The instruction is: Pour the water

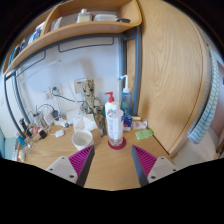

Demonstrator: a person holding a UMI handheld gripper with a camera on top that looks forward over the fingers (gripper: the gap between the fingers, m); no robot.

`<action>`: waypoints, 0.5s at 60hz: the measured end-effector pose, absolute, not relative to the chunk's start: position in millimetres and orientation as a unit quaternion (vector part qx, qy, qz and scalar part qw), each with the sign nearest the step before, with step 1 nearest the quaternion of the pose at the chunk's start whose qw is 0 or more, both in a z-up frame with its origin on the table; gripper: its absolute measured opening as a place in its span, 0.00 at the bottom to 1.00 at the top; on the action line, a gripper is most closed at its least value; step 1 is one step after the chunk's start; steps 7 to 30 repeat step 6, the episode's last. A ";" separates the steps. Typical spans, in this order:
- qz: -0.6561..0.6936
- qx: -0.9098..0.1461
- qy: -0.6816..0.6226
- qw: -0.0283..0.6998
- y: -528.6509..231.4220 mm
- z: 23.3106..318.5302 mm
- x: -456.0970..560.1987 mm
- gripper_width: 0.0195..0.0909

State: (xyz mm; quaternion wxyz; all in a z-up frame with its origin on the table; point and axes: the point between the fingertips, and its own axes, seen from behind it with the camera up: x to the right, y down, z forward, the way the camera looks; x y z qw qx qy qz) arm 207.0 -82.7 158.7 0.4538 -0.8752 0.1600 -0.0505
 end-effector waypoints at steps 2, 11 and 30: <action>-0.048 -0.876 0.160 0.452 -83.8 159.6 204.9 0.78; -0.045 -0.876 0.161 0.453 -84.1 162.9 202.8 0.78; -0.045 -0.876 0.161 0.453 -84.1 162.9 202.8 0.78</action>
